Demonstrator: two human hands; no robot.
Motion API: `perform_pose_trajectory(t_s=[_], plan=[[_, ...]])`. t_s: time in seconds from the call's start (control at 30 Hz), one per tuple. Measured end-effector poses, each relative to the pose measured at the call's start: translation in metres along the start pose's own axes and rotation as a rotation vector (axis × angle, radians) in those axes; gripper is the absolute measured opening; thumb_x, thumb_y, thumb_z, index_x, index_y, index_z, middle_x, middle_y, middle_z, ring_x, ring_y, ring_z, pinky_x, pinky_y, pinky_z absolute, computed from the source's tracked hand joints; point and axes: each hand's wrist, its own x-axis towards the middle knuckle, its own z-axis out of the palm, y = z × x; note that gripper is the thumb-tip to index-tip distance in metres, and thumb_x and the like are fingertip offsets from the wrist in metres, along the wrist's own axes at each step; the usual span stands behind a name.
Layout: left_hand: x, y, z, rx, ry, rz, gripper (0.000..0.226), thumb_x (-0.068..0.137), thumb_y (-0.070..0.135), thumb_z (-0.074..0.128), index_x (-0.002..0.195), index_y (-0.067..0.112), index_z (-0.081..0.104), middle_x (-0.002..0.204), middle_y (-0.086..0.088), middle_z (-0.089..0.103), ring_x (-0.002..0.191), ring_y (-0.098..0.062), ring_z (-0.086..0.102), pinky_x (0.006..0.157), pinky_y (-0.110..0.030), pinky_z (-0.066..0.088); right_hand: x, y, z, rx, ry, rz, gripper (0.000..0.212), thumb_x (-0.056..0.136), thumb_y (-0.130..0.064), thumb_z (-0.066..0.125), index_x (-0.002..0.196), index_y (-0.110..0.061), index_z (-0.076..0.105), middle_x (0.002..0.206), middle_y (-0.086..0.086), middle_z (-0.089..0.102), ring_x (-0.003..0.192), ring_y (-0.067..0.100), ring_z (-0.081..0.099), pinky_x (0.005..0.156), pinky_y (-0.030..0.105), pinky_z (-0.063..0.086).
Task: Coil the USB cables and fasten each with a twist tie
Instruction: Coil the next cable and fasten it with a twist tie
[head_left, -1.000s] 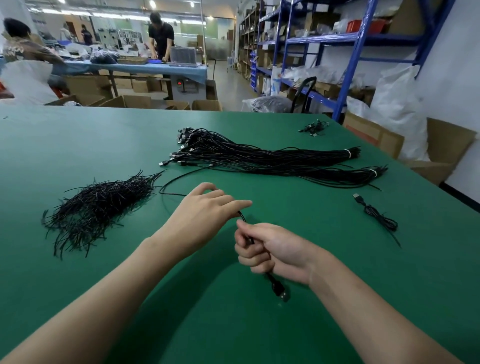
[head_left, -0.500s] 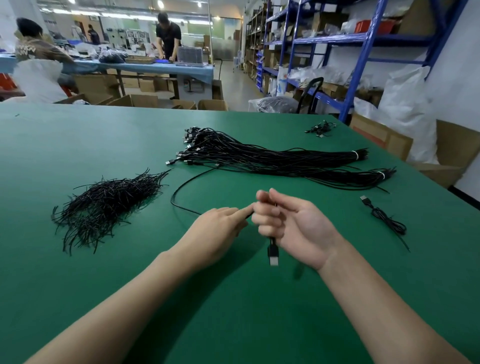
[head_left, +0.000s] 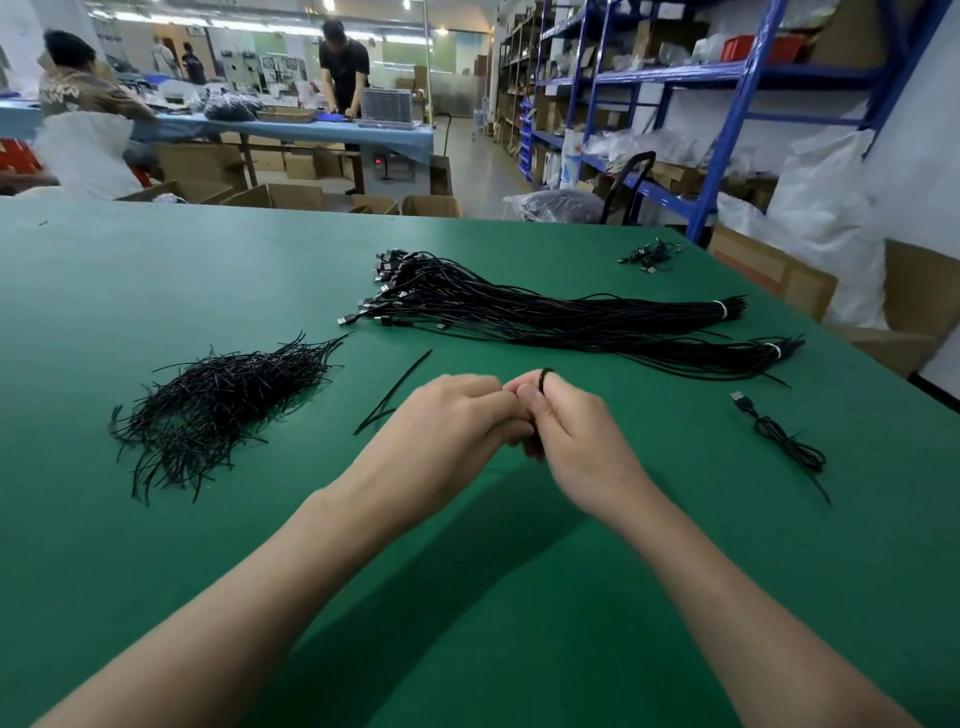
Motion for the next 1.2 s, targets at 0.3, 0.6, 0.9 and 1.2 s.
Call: perform_pose_trajectory(t_s=[0.3, 0.6, 0.9, 1.2], plan=[[0.020, -0.026, -0.006, -0.379, -0.021, -0.143, 0.011, 0.080, 0.026, 0.084, 0.078, 0.020, 0.076, 0.071, 0.011, 0.061, 0.063, -0.003, 0.049, 0.061, -0.012, 0.034, -0.009, -0.011, -0.017, 0.679, -0.536, 0.365, 0.067, 0.093, -0.069, 0.031, 0.077, -0.015, 0.065, 0.057, -0.005, 0.018, 0.052, 0.012, 0.012, 0.047, 0.024, 0.011], [-0.001, -0.004, 0.048, -0.629, -0.048, -0.372, 0.025, 0.098, 0.022, 0.051, 0.077, 0.022, 0.065, 0.061, 0.016, 0.049, 0.058, 0.000, 0.036, 0.057, -0.020, 0.034, 0.004, -0.037, -0.016, 1.314, -0.215, 0.170, 0.027, 0.104, -0.025, 0.040, 0.100, -0.009, 0.062, 0.056, -0.009, 0.032, 0.048, 0.004, 0.029, 0.044, 0.017, 0.026], [0.005, -0.002, 0.017, -0.117, -0.138, -0.243, 0.019, 0.100, 0.026, 0.061, 0.095, 0.013, 0.074, 0.076, 0.007, 0.059, 0.075, -0.023, 0.060, 0.075, -0.039, 0.047, 0.017, -0.019, -0.013, 0.183, 0.156, -0.017, 0.030, 0.110, -0.020, 0.037, 0.099, -0.008, 0.063, 0.076, -0.001, 0.071, 0.071, 0.014, 0.069, 0.070, 0.027, 0.056], [0.022, -0.020, -0.030, -0.080, -0.047, -0.051, 0.021, 0.085, 0.035, 0.078, 0.080, 0.015, 0.077, 0.076, 0.002, 0.064, 0.065, -0.009, 0.052, 0.064, -0.026, 0.041, -0.001, -0.008, -0.007, 0.118, -0.205, 0.134, 0.065, 0.103, -0.059, 0.030, 0.070, -0.016, 0.064, 0.048, -0.010, 0.036, 0.046, 0.010, 0.029, 0.047, 0.025, 0.026]])
